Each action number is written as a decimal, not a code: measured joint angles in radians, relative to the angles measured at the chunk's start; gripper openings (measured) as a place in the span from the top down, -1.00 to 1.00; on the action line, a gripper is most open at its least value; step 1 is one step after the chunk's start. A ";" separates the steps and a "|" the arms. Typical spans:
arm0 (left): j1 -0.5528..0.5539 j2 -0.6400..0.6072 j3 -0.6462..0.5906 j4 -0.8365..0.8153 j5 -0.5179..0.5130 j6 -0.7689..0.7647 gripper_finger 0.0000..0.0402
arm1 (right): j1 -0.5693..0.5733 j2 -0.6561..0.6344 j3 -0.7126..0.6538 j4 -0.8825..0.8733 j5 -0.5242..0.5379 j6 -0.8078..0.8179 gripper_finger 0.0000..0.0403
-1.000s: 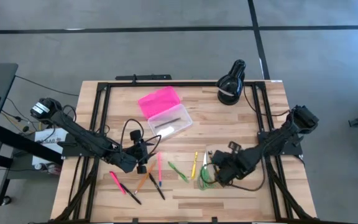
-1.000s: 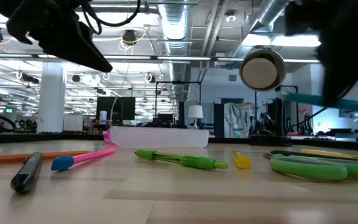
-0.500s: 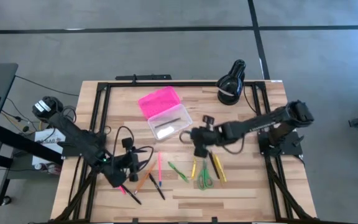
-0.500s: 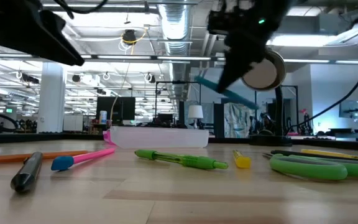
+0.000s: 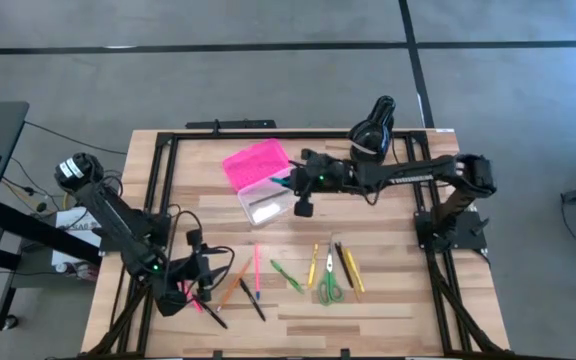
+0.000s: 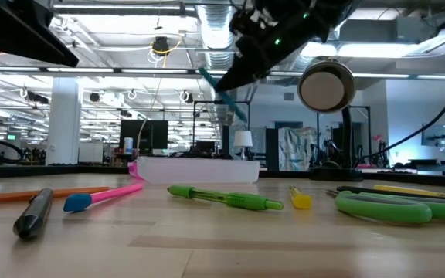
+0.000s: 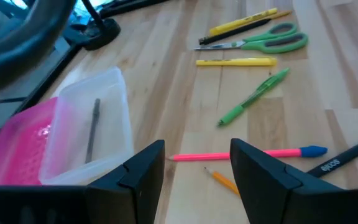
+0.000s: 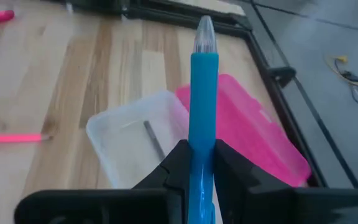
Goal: Pick & place school supplies into a supply box
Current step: Put the blue pen into the black supply box
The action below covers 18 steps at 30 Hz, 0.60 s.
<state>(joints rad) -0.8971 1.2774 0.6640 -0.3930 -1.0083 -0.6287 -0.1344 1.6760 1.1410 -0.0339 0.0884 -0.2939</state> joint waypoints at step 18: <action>-0.014 0.000 0.000 -0.035 0.002 -0.040 0.11 | -0.092 0.322 0.172 -0.025 -0.066 -0.048 0.77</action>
<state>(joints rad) -0.9108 1.2770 0.6640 -0.4282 -1.0061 -0.6685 -0.2260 1.9976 1.3128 -0.0593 0.0227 -0.3424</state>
